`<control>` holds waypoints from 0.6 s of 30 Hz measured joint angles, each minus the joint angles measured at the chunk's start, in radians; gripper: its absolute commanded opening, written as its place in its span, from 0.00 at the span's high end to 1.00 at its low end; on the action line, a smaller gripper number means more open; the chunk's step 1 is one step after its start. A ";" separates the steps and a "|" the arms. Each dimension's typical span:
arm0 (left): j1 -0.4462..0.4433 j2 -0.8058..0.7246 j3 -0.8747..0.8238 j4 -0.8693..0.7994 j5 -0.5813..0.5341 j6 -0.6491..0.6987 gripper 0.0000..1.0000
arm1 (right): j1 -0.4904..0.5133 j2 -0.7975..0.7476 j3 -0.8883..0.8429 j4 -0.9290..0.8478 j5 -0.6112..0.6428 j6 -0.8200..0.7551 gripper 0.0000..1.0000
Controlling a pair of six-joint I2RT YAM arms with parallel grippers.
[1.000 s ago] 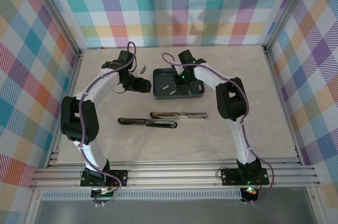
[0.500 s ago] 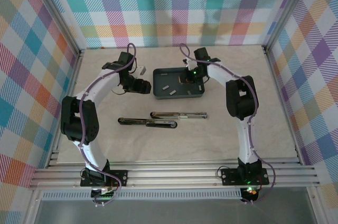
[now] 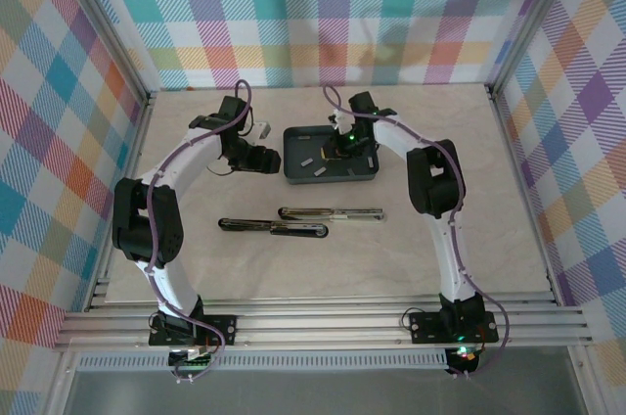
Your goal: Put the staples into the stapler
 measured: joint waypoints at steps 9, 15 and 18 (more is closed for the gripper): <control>0.000 0.000 0.000 0.000 0.007 -0.014 0.30 | 0.001 0.022 0.036 -0.072 0.063 -0.029 0.82; 0.000 0.000 0.000 0.000 0.007 -0.016 0.30 | 0.006 0.022 0.047 -0.087 0.116 -0.037 0.76; 0.000 0.000 0.000 0.000 0.007 -0.018 0.30 | 0.009 0.022 0.051 -0.088 0.142 -0.038 0.76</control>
